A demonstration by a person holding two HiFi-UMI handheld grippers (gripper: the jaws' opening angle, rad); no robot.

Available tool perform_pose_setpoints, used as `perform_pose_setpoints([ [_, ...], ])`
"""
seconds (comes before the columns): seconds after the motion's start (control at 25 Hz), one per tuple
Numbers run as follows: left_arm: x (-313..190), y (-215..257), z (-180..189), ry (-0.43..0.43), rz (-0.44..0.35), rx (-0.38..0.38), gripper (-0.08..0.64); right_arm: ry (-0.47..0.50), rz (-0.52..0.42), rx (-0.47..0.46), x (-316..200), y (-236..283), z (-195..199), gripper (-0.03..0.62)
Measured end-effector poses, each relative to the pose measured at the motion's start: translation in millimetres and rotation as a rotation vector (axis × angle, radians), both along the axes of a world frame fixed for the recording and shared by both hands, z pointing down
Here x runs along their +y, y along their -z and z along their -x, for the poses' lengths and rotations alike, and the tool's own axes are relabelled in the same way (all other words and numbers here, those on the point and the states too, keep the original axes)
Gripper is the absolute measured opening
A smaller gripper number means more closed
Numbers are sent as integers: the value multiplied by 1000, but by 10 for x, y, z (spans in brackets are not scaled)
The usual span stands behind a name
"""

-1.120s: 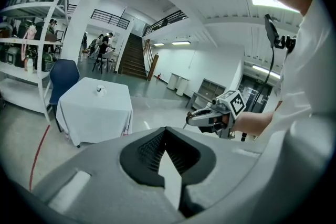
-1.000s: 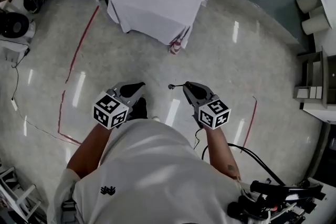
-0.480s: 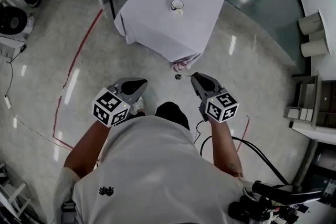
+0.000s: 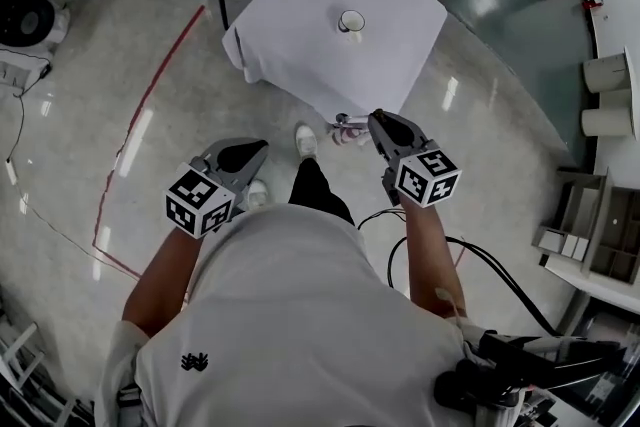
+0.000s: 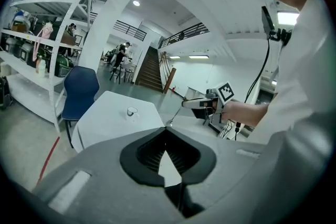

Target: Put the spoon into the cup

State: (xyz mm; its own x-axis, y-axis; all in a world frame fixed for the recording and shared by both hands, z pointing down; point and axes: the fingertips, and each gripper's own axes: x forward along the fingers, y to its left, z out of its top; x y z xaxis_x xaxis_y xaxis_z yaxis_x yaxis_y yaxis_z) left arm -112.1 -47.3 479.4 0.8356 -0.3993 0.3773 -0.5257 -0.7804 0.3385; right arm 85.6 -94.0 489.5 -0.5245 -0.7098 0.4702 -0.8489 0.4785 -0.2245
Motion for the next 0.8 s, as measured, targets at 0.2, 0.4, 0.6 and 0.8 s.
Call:
perform_pose_setpoints([
  [0.2, -587, 90, -280, 71, -7, -16, 8, 51, 3, -18, -747, -90, -295, 42],
  [0.4, -1152, 155, -599, 117, -8, -42, 8, 94, 12, -27, -1488, -206, -603, 42],
  [0.6, -1616, 171, -949, 172, 4, -55, 8, 113, 23, -20, -2190, -372, -1013, 42],
  [0.8, -1978, 132, -1172, 233, 14, -81, 8, 153, 57, -13, -2749, -713, -1203, 43],
])
